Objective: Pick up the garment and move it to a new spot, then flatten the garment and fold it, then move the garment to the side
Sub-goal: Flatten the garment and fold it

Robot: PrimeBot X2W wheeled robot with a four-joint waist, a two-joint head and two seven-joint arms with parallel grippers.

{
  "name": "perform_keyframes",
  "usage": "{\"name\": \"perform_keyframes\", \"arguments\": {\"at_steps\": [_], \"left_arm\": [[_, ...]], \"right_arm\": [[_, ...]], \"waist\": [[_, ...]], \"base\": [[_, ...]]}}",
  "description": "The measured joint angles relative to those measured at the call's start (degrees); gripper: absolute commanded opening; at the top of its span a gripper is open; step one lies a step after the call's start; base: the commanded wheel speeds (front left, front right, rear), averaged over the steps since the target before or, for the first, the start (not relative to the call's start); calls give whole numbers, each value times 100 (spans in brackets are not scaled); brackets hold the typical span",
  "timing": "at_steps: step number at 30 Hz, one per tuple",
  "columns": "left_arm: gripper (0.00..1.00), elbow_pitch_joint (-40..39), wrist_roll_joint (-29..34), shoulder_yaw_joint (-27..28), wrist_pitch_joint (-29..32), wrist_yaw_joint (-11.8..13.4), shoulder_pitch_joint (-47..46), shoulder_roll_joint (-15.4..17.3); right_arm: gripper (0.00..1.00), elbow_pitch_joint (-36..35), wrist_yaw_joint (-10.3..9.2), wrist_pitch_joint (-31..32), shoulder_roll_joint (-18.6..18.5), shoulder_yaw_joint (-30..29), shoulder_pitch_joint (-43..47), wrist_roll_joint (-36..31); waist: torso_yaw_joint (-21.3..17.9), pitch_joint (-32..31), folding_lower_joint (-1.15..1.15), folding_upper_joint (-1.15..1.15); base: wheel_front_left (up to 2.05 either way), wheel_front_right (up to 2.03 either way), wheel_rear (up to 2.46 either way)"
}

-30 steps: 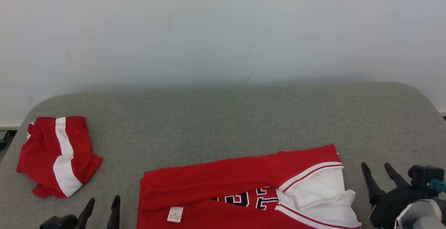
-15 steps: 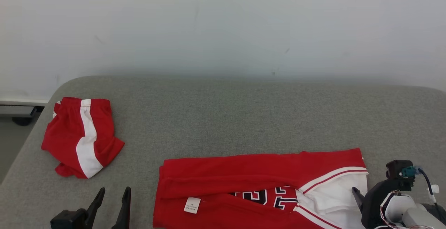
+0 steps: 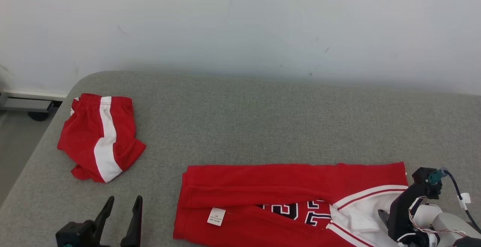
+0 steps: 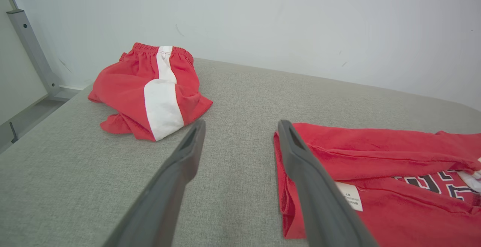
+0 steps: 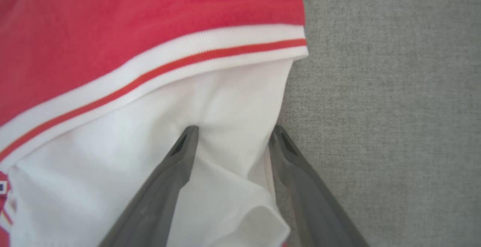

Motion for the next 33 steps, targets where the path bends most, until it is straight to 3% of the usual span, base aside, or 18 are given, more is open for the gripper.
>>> {"name": "perform_keyframes", "arguments": {"at_steps": [1,2,3,4,16,25,33], "left_arm": [[100,0,0,11,-1,0,-27,-9],[100,0,0,24,-1,0,-37,-10],[100,3,1,40,-1,0,-35,-10],[100,5,2,44,-1,0,-35,-12],[100,30,27,197,-1,0,3,-18],[100,27,41,230,-1,0,89,-63],[100,31,43,229,-1,-8,89,-121]], "right_arm": [[100,51,15,94,9,9,-26,16],[94,76,56,162,9,23,-49,16],[36,116,108,253,13,34,-102,24],[0,137,158,312,25,41,-126,31],[0,296,342,272,97,29,-285,90],[0,515,296,-127,-491,-32,-441,-97],[0,582,304,-356,-695,-15,-605,-209]], "waist": [[12,2,0,0],[18,0,0,0],[21,-2,0,0],[21,-3,0,0],[-132,-1,0,1],[-403,-10,0,1],[-621,-5,0,1]], "base": [[0,0,0],[0,0,0],[0,0,0],[0,0,0],[0,0,0],[0,0,0],[0,0,0]]}}
